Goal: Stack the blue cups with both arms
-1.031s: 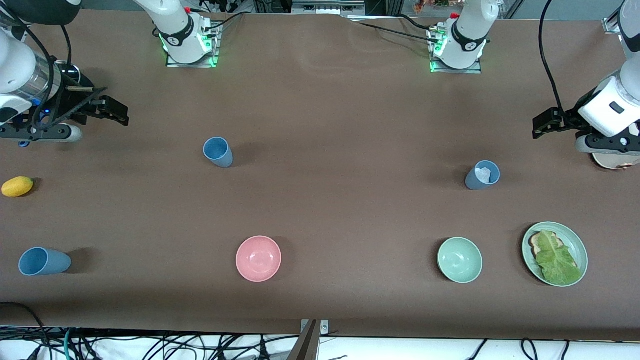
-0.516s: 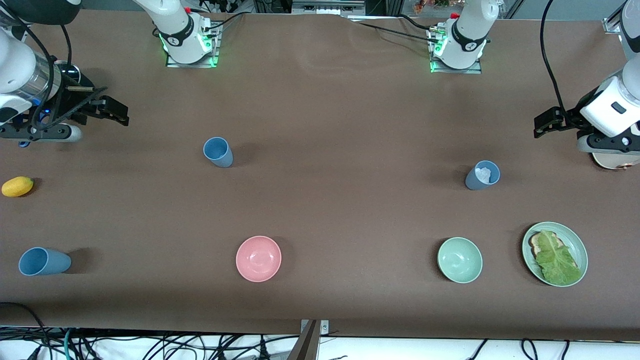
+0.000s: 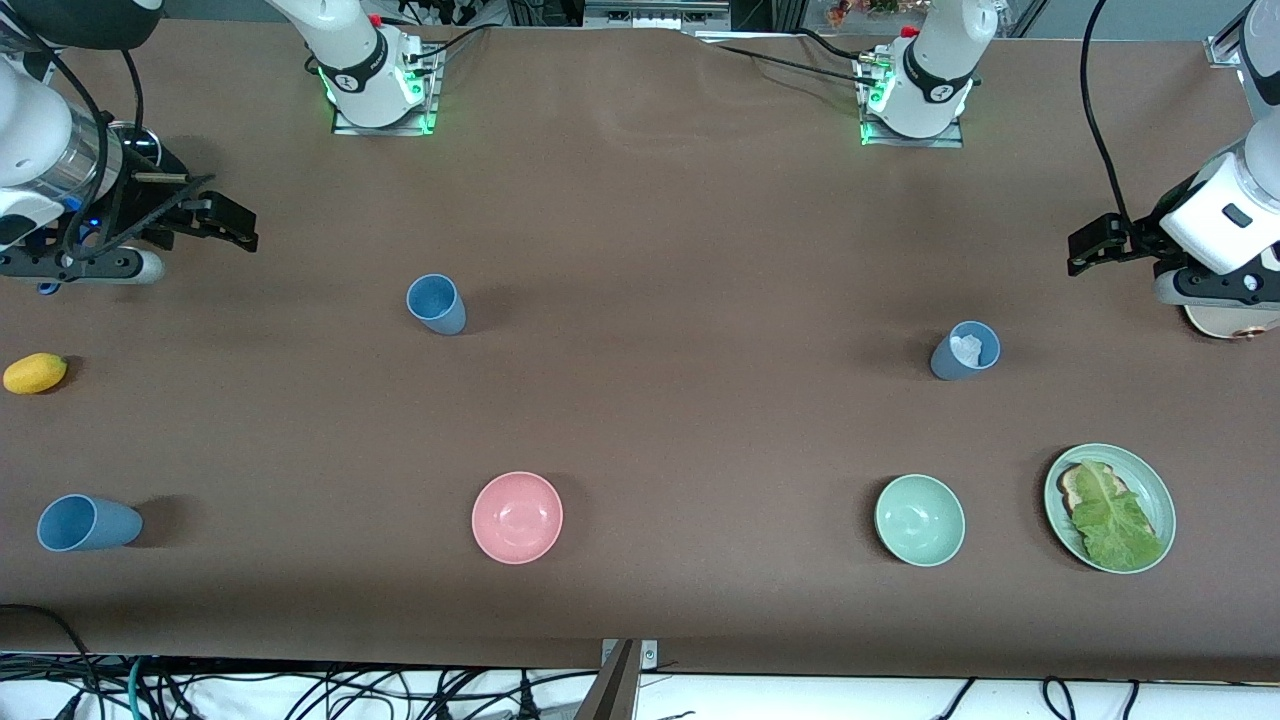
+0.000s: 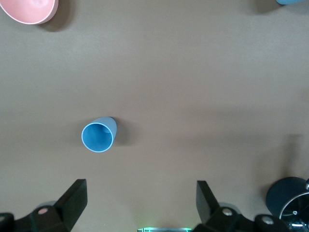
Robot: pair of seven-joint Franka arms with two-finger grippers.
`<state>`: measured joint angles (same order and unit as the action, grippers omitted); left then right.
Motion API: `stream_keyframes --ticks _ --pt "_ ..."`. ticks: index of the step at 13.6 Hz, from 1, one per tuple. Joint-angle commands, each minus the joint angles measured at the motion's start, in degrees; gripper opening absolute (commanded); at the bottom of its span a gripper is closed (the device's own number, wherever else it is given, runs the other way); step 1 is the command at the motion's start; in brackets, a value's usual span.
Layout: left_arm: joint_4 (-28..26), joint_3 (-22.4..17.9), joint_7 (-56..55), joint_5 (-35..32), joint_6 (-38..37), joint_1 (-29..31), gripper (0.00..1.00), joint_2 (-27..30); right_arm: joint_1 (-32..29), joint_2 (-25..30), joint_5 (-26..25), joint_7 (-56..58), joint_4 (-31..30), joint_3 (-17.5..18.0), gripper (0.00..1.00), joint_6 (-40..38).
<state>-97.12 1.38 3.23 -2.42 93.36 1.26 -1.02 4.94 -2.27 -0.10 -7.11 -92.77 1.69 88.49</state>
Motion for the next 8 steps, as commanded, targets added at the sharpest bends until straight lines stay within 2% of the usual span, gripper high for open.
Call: stream_keyframes --ticks 1,8 --pt "1.1 0.5 -0.2 -1.4 -1.3 0.1 1.00 0.3 0.5 -0.8 -0.2 -0.8 1.9 0.0 1.00 -0.6" --pt "1.5 0.5 -1.6 -1.3 -1.6 -0.6 1.00 -0.4 0.5 -0.8 -0.2 -0.8 1.9 0.0 1.00 -0.8"
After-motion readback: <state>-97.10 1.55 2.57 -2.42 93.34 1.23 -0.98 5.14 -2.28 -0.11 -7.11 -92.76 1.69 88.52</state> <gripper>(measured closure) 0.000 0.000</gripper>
